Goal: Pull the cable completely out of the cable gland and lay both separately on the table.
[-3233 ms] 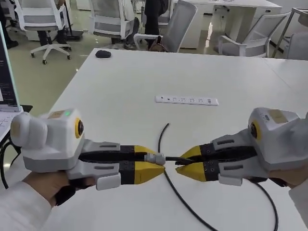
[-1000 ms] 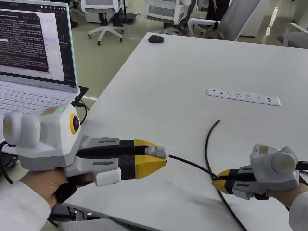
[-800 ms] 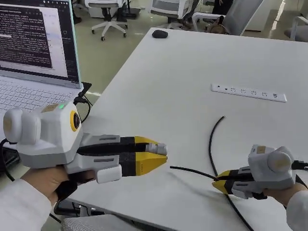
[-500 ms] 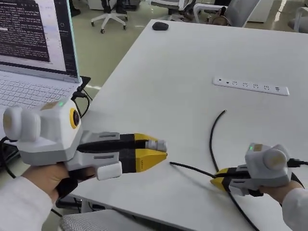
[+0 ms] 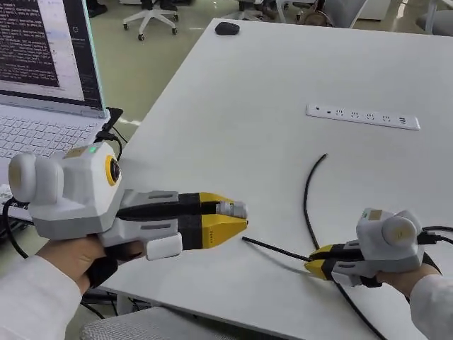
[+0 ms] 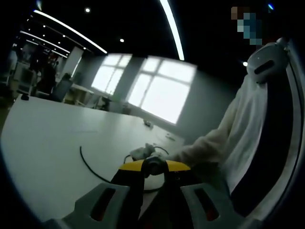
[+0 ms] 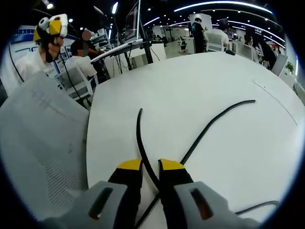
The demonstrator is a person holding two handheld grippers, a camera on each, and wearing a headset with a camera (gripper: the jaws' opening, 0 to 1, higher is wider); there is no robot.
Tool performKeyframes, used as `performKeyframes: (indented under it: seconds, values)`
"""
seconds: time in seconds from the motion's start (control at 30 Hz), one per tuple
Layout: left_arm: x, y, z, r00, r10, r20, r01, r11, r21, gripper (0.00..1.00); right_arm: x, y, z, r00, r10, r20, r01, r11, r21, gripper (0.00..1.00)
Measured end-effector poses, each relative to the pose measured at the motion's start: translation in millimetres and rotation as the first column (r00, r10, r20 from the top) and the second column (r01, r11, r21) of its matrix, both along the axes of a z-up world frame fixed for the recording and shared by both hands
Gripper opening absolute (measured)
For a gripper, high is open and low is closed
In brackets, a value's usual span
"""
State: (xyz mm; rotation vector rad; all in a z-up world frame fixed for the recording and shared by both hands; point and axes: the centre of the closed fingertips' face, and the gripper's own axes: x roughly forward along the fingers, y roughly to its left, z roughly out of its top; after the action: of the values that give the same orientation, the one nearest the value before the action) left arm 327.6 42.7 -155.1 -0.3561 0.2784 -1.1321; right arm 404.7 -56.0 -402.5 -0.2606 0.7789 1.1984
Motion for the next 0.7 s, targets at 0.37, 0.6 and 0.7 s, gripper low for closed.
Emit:
performKeyframes:
  seconds: [0.37, 0.6, 0.7]
  values:
    - [9.5, -10.6, -5.5, 0.999, -0.044, 0.000, 0.044, 0.999, 0.015, 0.17, 5.2, -8.3, 24.1, 0.999, -0.031, 0.026, 0.030, 0.999, 0.041, 0.15]
    - [25.9, -28.2, -20.5, 0.995, -0.099, -0.003, 0.099, 0.994, 0.051, 0.17, 0.7, -15.9, 57.7, 0.997, -0.019, 0.074, 0.013, 0.997, 0.073, 0.23]
    - [34.7, -36.5, -29.2, 0.993, -0.114, -0.006, 0.114, 0.991, 0.075, 0.17, -3.7, -22.7, 73.6, 0.996, -0.017, 0.087, 0.009, 0.996, 0.086, 0.27]
